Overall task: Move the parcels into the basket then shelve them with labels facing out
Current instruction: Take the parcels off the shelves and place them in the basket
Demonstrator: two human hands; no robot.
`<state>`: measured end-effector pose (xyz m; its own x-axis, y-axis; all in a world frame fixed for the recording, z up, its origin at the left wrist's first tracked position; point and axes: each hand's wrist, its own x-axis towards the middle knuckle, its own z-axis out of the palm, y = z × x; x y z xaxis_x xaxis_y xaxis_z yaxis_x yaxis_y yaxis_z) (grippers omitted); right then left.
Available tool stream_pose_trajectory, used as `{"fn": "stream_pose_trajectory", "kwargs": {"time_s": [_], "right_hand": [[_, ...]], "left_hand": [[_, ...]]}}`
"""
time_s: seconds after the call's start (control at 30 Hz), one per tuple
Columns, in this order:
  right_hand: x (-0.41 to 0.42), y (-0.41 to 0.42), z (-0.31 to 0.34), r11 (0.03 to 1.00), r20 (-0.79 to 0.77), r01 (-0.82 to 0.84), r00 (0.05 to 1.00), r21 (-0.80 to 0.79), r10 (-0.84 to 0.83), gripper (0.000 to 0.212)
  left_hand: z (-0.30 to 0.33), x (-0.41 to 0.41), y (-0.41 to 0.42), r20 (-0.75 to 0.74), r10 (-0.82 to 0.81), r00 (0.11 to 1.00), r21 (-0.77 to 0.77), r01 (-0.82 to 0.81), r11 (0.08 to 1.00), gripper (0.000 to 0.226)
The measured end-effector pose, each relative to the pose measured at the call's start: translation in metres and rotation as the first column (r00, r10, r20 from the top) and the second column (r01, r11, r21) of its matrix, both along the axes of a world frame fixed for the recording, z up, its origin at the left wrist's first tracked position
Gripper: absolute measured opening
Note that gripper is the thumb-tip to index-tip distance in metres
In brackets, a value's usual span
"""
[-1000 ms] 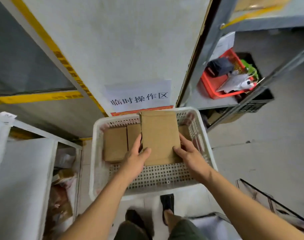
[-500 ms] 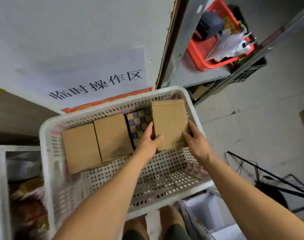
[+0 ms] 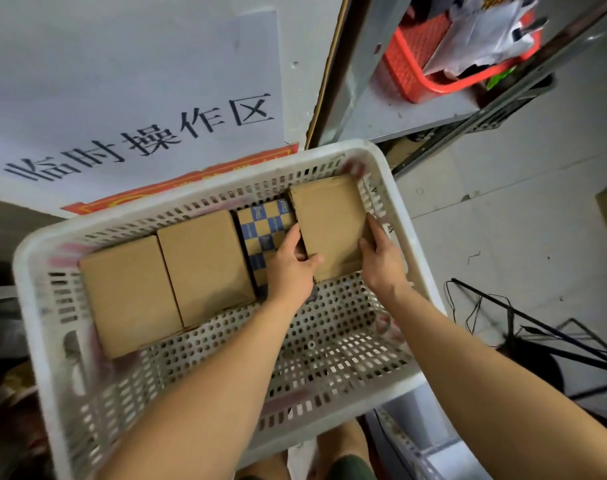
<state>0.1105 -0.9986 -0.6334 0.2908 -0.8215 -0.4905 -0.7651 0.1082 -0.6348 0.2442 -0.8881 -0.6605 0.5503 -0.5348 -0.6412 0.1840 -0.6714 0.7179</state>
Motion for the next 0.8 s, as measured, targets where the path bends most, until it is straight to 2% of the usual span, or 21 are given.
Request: {"fn": "stream_pose_trajectory", "kwargs": {"time_s": [0.1,0.2,0.3,0.47,0.6,0.67,0.8], "right_hand": [[0.002,0.001,-0.015,1.000,0.004,0.011,1.000,0.013,-0.011,0.058],[0.004,0.004,-0.025,0.999,-0.017,-0.017,1.000,-0.035,0.016,0.060],[0.012,0.005,-0.030,0.995,-0.043,-0.050,0.998,-0.081,0.047,0.060],[0.007,0.021,-0.007,0.986,-0.089,-0.083,0.993,-0.141,0.071,0.056],[-0.005,0.039,0.029,0.995,-0.044,-0.087,0.995,-0.055,0.085,0.052],[-0.008,0.046,0.050,0.990,-0.037,-0.141,0.989,-0.016,0.140,0.047],[-0.002,0.062,0.105,0.962,-0.064,-0.271,0.960,0.022,0.272,0.039]], "left_hand": [[-0.010,-0.007,-0.001,0.121,0.017,0.992,-0.004,-0.016,1.000,0.081],[-0.013,-0.013,-0.001,0.278,-0.011,0.961,0.040,0.000,0.999,0.079],[-0.012,-0.015,-0.004,0.373,-0.060,0.926,0.082,0.032,0.996,0.079],[0.000,-0.014,-0.004,0.366,-0.119,0.923,0.125,0.078,0.989,0.076],[0.035,-0.006,0.016,0.257,-0.187,0.948,0.094,0.168,0.981,0.056],[0.063,0.001,0.034,0.266,-0.241,0.933,0.085,0.226,0.970,0.046],[0.127,0.022,0.082,0.361,-0.337,0.869,0.179,0.290,0.940,0.038]]}}
